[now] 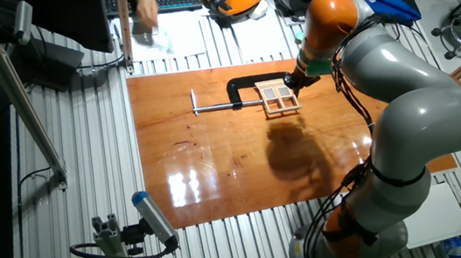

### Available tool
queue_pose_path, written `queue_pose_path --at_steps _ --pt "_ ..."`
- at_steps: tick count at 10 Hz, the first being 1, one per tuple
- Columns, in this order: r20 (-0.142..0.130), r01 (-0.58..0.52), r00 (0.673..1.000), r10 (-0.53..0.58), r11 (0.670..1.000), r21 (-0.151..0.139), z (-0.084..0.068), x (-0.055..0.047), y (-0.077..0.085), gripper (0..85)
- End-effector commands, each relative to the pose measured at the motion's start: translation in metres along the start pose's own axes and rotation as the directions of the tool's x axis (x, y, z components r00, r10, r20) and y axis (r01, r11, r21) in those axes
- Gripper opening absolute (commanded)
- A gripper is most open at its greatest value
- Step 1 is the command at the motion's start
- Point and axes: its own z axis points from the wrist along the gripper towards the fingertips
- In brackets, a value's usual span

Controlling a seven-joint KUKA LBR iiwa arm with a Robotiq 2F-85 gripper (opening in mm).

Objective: Close a sliding window

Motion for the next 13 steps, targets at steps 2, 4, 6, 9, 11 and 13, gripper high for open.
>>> queue_pose_path --at_steps 2,4,6,9,11,13 --pt "0.000 -0.004 1.000 0.004 1.000 0.005 -0.0006 -0.0011 0.0016 0.0" --pt "-0.001 -0.004 1.000 0.004 1.000 0.005 0.0007 -0.0026 0.0013 0.0" --pt "0.000 -0.001 1.000 0.001 1.000 0.008 0.0002 -0.0038 -0.0003 0.0" --pt "0.004 0.002 1.000 -0.002 1.000 0.021 -0.0018 -0.0043 0.0010 0.0" --pt "0.006 -0.001 1.000 0.001 1.000 0.026 -0.0011 -0.0052 0.0010 0.0" --pt "-0.001 -0.006 1.000 0.006 1.000 0.020 -0.0019 -0.0050 0.0022 0.0"
